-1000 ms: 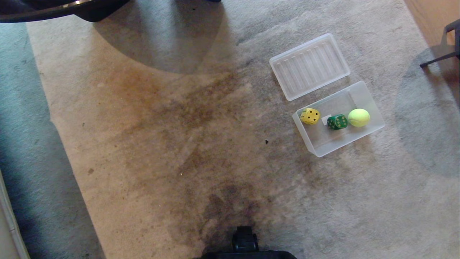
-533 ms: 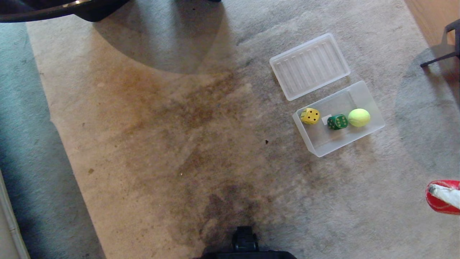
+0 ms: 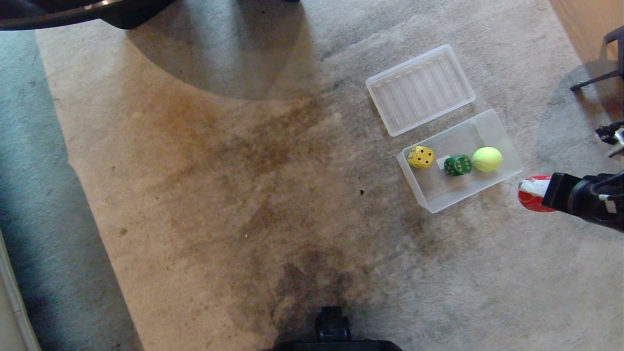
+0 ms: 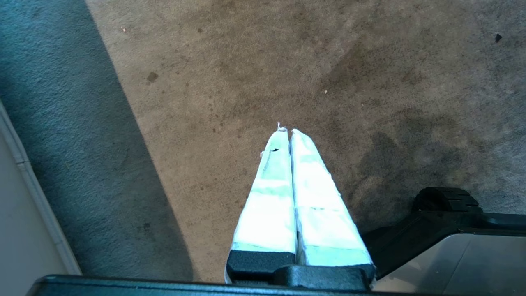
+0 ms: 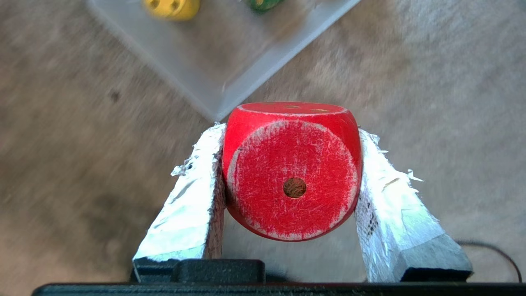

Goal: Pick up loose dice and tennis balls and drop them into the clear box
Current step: Put the toys in the box

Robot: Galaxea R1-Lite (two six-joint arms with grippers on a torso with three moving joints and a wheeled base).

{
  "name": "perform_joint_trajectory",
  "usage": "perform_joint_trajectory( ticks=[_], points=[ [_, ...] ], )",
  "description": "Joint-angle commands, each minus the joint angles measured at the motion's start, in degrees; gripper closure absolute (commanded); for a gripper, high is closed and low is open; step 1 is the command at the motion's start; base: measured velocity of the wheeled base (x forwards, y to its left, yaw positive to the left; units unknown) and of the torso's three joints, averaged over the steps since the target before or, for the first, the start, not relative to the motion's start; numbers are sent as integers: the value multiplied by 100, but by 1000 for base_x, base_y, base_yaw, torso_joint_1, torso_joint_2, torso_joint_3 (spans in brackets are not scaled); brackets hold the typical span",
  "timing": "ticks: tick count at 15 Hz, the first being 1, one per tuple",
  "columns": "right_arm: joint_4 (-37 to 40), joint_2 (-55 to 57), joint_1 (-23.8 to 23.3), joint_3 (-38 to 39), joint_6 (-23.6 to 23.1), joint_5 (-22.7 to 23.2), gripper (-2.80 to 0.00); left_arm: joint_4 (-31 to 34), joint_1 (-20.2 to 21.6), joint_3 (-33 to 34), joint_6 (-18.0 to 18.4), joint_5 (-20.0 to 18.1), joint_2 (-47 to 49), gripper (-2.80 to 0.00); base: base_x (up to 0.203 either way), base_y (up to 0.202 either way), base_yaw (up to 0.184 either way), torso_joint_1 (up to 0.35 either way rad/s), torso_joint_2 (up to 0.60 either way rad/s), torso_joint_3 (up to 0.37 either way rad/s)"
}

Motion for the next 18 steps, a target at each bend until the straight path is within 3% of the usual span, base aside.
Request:
perform_joint_trajectory(
  ticks=[1, 10, 13, 16, 18],
  points=[
    [-79, 1060, -37, -379, 5, -46, 0, 0, 0, 0, -5, 4, 0, 0, 0, 0, 0, 0, 0, 0],
    [-1606, 3295, -83, -2205, -34, -55, 0, 0, 0, 0, -5, 4, 0, 0, 0, 0, 0, 0, 0, 0],
    [-2008, 3447, -83, -2368, -25, 290, 0, 0, 0, 0, -5, 4, 0, 0, 0, 0, 0, 0, 0, 0],
    [-2499, 3591, -58, -2362, -6, 998, 0, 0, 0, 0, -5, 4, 0, 0, 0, 0, 0, 0, 0, 0],
    [-2606, 3787, 3, -2368, -6, 1075, 0, 0, 0, 0, -5, 4, 0, 0, 0, 0, 0, 0, 0, 0]
  ],
)
